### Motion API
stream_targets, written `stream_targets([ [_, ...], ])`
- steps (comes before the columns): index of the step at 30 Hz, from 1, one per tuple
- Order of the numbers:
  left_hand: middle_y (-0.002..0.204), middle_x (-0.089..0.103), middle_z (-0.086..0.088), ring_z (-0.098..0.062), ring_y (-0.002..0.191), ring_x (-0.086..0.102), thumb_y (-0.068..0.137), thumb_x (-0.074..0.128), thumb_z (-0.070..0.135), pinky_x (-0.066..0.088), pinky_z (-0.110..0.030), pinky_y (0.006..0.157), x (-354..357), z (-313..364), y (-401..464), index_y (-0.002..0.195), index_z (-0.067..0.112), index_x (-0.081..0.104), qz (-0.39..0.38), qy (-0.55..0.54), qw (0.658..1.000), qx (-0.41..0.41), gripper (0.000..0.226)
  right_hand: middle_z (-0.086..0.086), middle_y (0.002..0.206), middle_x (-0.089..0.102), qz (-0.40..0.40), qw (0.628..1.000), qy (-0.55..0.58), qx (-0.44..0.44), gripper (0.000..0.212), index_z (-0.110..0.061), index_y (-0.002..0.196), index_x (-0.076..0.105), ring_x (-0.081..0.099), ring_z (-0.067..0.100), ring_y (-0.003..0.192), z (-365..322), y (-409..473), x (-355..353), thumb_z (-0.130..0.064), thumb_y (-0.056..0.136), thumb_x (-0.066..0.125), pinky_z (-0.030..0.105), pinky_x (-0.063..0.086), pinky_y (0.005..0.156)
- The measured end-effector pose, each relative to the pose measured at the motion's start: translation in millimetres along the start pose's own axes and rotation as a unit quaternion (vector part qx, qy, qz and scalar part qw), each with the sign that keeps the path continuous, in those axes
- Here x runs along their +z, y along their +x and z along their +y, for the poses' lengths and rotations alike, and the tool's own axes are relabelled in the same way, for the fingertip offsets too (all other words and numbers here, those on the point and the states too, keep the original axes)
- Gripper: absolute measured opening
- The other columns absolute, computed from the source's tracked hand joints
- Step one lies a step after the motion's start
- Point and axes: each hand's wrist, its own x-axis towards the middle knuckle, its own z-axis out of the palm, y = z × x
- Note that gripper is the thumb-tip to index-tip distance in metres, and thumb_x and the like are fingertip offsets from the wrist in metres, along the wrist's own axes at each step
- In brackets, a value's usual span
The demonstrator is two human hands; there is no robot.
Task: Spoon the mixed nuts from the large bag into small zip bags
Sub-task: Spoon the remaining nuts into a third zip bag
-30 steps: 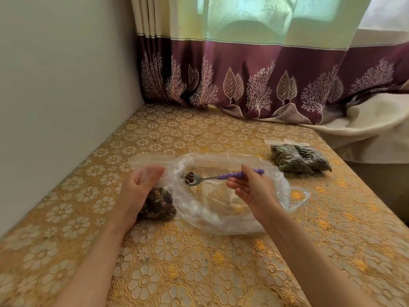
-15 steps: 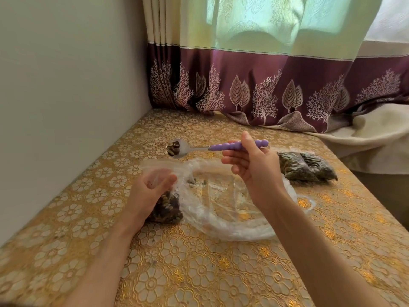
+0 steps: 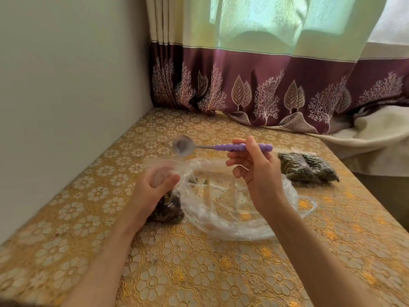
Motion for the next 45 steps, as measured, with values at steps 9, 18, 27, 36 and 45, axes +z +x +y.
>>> stream_targets([
  [9,0.108,0.068,0.006,-0.012,0.108,0.06,0.071,0.066,0.054,0.04,-0.043,0.103,2,4,-2,0.1,0.034,0.064,-0.004,-0.025,1.0,-0.002,0.035,0.009,0.066,0.072,0.128,0.966,-0.22,-0.037,0.04,-0.014,0.063,0.065,0.06,0.015,0.049,35,14,-28,-0.028,0.098,0.05,0.026,0.045,0.045],
  [18,0.096,0.071,0.012,0.002,0.095,0.063,0.066,0.065,0.055,0.043,-0.033,0.1,4,5,-3,0.096,0.031,0.066,0.006,-0.04,0.999,0.002,0.038,0.007,0.064,0.07,0.138,0.959,-0.249,-0.01,0.046,0.0,0.069,0.069,0.059,0.012,0.047,54,20,-33,-0.028,0.099,0.048,0.022,0.045,0.042],
  [27,0.097,0.07,0.014,-0.01,0.106,0.06,0.07,0.063,0.054,0.042,-0.041,0.102,4,3,0,0.096,0.031,0.066,0.019,-0.024,1.0,0.0,0.036,0.014,0.07,0.072,0.123,0.976,-0.172,0.06,0.047,-0.009,0.061,0.066,0.06,0.019,0.053,65,22,-22,-0.027,0.099,0.046,0.025,0.049,0.049],
  [36,0.099,0.069,0.015,-0.007,0.106,0.06,0.069,0.063,0.054,0.042,-0.036,0.101,4,0,1,0.094,0.033,0.066,0.023,-0.023,0.999,0.0,0.033,0.011,0.067,0.072,0.069,0.976,-0.021,0.204,0.04,0.0,0.076,0.062,0.059,0.013,0.05,66,30,-29,-0.021,0.102,0.04,0.021,0.048,0.049],
  [45,0.095,0.07,0.019,-0.004,0.101,0.062,0.069,0.063,0.052,0.042,-0.023,0.092,4,-3,4,0.096,0.03,0.065,0.016,-0.027,0.999,0.005,0.035,0.007,0.053,0.067,0.096,0.967,-0.009,0.235,0.055,-0.002,0.058,0.065,0.057,0.01,0.043,71,31,-23,-0.025,0.102,0.04,0.017,0.047,0.042],
])
